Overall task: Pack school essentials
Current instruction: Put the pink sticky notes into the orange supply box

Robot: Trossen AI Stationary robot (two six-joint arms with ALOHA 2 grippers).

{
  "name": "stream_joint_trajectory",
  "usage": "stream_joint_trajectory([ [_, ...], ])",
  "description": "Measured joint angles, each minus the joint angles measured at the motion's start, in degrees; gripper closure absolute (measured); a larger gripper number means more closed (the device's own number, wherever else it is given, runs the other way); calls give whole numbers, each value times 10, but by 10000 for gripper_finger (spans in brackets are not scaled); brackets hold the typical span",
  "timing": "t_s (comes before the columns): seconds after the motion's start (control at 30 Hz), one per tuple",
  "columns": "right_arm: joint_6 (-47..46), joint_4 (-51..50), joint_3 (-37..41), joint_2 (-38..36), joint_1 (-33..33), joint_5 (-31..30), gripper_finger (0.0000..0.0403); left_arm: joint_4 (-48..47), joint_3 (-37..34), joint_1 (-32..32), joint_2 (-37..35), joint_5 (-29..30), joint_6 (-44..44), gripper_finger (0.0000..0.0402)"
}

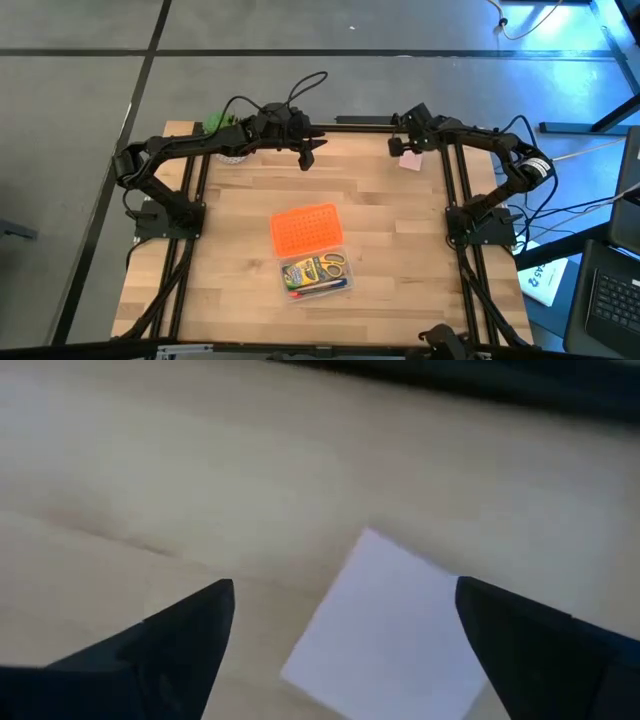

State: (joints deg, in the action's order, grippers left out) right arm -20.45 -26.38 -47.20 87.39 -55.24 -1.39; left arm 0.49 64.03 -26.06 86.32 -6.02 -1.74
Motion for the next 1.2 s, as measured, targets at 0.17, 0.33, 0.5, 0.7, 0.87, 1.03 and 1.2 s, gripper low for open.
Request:
stream_joint_trajectory([
  [0.17,84,-5,-17,0,0,6,25,0,0,0,0,0,0,296],
  [0.33,125,-15,-18,0,0,34,25,0,0,0,0,0,0,296],
  [0.5,260,-71,-18,0,0,79,25,0,0,0,0,0,0,296],
  [0.7,372,-91,-18,1,15,-13,25,0,0,0,0,0,0,296],
  [0.87,435,-109,-18,5,15,-35,25,0,0,0,0,0,0,296],
  [1.03,462,-112,-18,24,16,-35,25,0,0,0,0,0,0,296],
  [1.2,462,-105,-18,58,16,-66,25,0,0,0,0,0,0,296],
])
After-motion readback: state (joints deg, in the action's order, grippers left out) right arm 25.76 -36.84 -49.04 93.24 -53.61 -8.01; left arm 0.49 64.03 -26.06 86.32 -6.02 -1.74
